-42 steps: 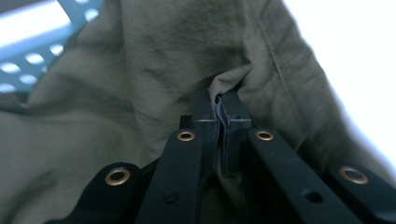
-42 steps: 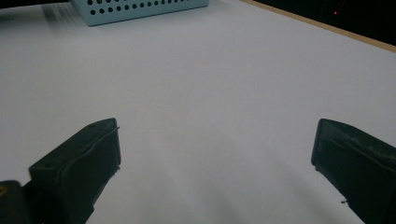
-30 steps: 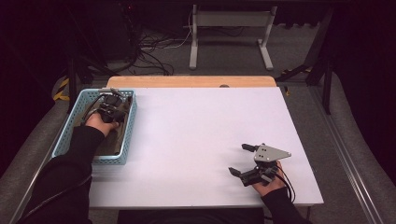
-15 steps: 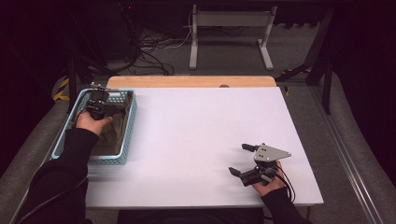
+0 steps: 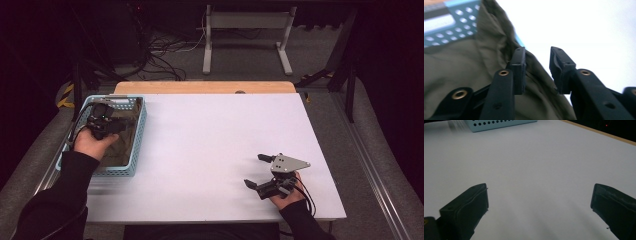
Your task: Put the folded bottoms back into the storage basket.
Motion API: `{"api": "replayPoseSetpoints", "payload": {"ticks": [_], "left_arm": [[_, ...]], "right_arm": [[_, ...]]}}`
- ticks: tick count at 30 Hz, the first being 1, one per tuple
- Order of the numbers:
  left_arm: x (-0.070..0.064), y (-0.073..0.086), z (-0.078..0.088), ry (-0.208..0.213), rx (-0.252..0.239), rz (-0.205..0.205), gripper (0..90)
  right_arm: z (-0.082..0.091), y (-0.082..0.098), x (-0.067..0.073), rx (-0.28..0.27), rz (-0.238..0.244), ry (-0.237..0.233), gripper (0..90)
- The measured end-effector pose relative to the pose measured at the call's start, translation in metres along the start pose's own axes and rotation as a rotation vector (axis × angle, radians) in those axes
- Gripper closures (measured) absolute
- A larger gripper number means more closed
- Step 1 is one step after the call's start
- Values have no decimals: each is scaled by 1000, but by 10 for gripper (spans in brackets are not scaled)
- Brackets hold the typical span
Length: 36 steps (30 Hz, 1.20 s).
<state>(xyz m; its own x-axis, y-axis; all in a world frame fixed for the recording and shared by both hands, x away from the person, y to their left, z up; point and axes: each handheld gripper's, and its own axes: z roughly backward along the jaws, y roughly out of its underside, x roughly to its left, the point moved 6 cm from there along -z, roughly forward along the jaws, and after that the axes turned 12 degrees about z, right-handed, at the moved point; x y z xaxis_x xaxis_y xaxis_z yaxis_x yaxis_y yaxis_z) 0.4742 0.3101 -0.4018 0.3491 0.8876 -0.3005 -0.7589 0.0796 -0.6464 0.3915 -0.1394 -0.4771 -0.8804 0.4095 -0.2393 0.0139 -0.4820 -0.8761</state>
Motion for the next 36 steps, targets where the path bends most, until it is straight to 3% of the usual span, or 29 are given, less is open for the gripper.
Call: {"api": "replayPoseSetpoints", "payload": {"ticks": [6, 8, 10, 15, 21, 26, 28, 36], "left_arm": [[0, 15, -7, -88, 84, -49, 876], [-1, 21, -11, -119, 111, -76, 885], [0, 27, -15, -176, 149, -102, 890], [6, 37, -23, -157, 217, -94, 887], [7, 36, -20, -129, 193, -62, 865], [8, 31, -11, -115, 125, -37, 772], [6, 28, -6, -92, 98, -26, 720], [-9, 17, 4, -56, -2, -48, 669]], "right_arm": [[-1, 0, 0, 0, 1, -8, 19], [-1, 0, 0, 2, 0, -7, 18], [-1, 0, 0, 3, -1, -7, 19], [-2, 0, 0, 4, -1, -7, 19], [-2, 0, 0, 7, 0, -4, 19], [-1, 0, 0, 8, -1, -4, 19], [-1, 0, 0, 8, -1, -4, 19], [-1, 0, 0, 7, 0, 0, 19]]}}
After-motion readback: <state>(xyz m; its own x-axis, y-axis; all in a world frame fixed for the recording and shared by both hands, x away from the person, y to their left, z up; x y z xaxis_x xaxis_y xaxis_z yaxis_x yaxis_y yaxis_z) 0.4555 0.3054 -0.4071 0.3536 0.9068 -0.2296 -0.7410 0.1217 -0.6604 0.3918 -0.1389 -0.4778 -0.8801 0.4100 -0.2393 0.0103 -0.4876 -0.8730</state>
